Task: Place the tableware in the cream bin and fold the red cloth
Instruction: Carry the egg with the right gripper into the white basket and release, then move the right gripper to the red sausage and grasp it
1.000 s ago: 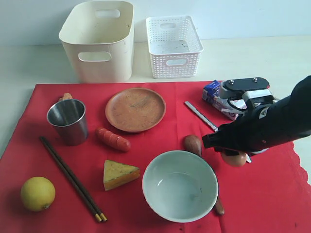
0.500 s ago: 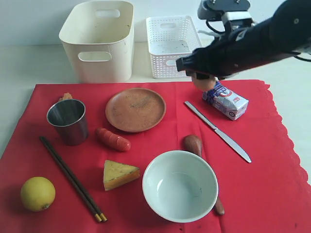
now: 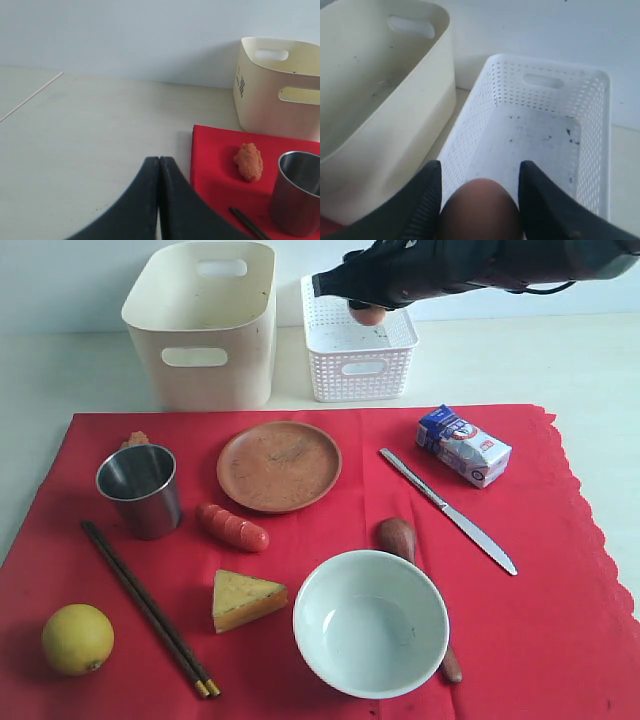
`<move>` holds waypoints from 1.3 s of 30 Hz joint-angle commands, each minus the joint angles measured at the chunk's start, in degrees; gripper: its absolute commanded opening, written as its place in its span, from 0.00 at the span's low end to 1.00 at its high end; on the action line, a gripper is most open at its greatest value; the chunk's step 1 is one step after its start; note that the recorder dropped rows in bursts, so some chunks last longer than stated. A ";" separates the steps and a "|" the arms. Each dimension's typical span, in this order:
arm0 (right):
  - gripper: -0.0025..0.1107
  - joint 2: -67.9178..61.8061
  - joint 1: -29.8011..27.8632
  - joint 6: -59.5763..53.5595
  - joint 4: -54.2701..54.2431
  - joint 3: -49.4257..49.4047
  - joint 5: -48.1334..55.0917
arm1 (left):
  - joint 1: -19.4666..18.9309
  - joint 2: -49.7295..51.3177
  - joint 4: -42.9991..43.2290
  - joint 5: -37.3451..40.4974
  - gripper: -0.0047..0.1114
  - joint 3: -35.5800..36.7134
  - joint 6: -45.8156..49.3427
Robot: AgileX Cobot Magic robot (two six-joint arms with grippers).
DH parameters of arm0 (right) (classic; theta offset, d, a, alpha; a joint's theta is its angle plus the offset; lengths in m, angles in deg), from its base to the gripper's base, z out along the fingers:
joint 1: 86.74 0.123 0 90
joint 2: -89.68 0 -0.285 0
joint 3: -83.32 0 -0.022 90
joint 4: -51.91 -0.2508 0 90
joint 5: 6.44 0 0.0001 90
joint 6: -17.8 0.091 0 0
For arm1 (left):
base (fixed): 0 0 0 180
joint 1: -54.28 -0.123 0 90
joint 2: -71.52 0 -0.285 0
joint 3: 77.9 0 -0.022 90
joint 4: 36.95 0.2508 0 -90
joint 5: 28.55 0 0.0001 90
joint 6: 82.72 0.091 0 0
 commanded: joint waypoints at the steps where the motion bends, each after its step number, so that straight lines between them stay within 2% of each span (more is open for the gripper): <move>1: 0.16 -6.29 -0.57 -1.32 0.50 6.57 -1.83 | -0.23 -0.35 -0.17 -0.26 0.05 -0.02 0.06; 6: 0.16 -12.37 -0.57 -1.32 0.50 10.41 -5.09 | -0.23 -0.35 -0.17 -0.26 0.05 -0.02 0.06; 9: 0.21 -14.08 -0.57 -1.32 0.50 10.95 -5.51 | -0.23 -0.35 -0.17 -0.26 0.05 -0.02 0.06; 16: 0.49 -16.06 -0.57 -1.32 0.50 10.95 -8.50 | -0.23 -0.35 -0.17 -0.26 0.05 -0.02 0.06; 21: 0.59 -15.95 -0.57 -1.11 -0.19 10.95 -6.25 | -0.23 -0.35 -0.17 -0.26 0.05 -0.02 0.06; 26: 0.59 -11.90 -0.57 -1.11 0.71 10.95 0.03 | -0.23 -0.35 -0.17 -0.26 0.05 -0.02 0.06; 32: 0.54 -2.83 -1.40 -1.10 10.34 10.95 14.45 | -0.23 -0.35 -0.17 -0.26 0.05 -0.02 0.06; 35: 0.46 1.94 -1.40 -0.85 12.41 10.95 21.95 | -0.23 -0.35 -0.17 -0.26 0.05 -0.02 0.06; 39: 0.31 7.16 -1.40 0.57 12.52 10.21 30.53 | -0.23 -0.35 -0.17 -0.26 0.05 -0.02 0.06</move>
